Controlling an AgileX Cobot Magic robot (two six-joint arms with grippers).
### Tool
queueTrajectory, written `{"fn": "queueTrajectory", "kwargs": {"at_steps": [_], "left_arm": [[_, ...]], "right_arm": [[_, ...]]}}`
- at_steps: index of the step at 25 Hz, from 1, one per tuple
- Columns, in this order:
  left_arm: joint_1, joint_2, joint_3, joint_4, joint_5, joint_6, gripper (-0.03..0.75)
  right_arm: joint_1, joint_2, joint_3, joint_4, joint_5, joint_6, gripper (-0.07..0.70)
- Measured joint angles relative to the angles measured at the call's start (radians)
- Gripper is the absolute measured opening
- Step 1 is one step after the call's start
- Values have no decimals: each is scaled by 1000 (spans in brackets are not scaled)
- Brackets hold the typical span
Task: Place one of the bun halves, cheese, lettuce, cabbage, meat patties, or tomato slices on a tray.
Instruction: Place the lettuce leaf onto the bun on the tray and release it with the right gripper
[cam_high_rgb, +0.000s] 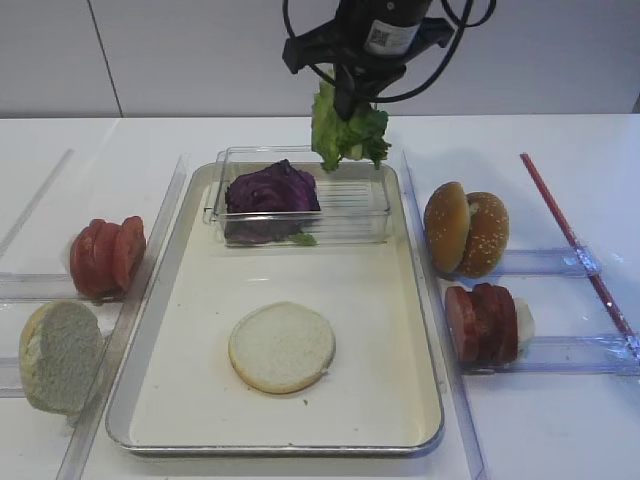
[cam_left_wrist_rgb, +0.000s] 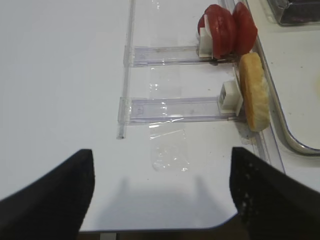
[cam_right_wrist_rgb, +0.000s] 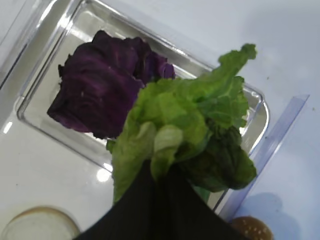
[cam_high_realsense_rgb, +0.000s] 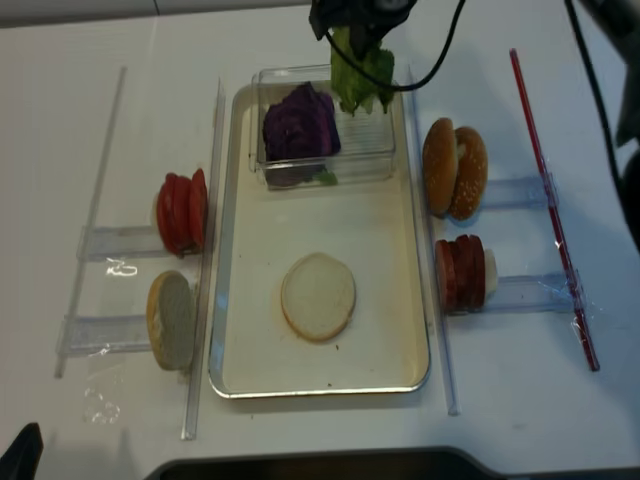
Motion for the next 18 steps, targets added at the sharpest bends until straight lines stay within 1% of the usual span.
{"fn": "queueTrajectory", "kwargs": {"at_steps": [3,7,12,18], "left_arm": [[0,0,0,0,0,0,554],[0,0,0,0,0,0,554],[0,0,0,0,0,0,554],[0,0,0,0,0,0,554]], "right_arm": [[0,-68,66,34,2,-20,67],[9,-145,137,41,2,-34,67],[66,-210,256,42,0,-53,67],[144,-264,363,49,-3,-56,67]]}}
